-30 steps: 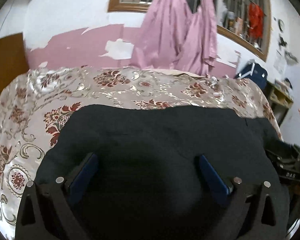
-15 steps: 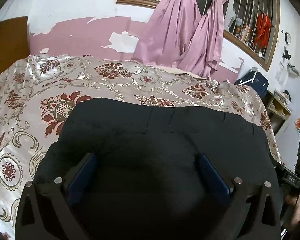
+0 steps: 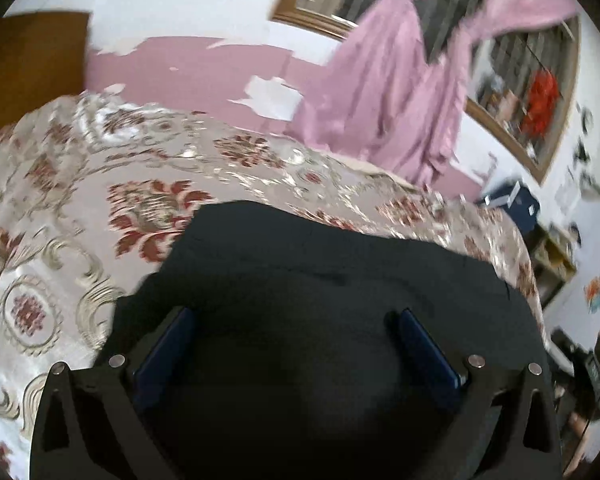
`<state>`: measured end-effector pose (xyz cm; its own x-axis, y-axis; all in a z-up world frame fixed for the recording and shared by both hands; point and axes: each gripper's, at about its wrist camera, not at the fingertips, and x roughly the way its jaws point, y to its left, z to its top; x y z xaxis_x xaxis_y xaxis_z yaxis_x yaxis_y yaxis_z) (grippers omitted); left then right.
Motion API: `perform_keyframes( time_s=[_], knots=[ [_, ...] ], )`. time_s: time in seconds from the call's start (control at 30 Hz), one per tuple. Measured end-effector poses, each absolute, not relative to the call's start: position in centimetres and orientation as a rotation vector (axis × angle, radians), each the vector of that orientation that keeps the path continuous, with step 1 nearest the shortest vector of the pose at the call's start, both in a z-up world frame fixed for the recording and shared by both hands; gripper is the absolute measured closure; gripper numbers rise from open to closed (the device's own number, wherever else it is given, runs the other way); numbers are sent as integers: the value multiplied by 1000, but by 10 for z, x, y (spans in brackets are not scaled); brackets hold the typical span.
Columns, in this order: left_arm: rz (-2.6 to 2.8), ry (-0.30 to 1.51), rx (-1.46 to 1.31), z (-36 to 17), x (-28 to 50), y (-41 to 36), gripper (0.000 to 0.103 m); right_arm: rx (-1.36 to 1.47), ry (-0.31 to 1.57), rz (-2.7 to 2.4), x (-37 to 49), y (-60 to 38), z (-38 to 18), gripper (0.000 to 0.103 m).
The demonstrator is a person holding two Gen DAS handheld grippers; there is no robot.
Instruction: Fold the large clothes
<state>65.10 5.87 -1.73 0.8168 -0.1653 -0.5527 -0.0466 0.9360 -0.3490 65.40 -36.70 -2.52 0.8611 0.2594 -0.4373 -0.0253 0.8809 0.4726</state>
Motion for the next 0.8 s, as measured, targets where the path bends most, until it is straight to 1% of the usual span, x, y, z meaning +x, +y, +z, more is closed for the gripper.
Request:
perform_keyframes(
  time_s=[0.13,0.33,0.57,0.7,0.8],
  knots=[
    [-9,604,-427,-19,646,82,0,581,475,132,641,-391,-34,1],
    [51,630,-446,-27,640,112,0,598,460,85,626,-401,-41,1],
    [57,705,-514,-53,632,153,0,632,586,83,626,-427,-56,1],
    [-16,756,-503,-60,637,156,0,619,714,105,634,-433,-72,1],
    [-89,798,-490,-65,642,155,0,595,755,155,639,-432,-75,1]
  ],
)
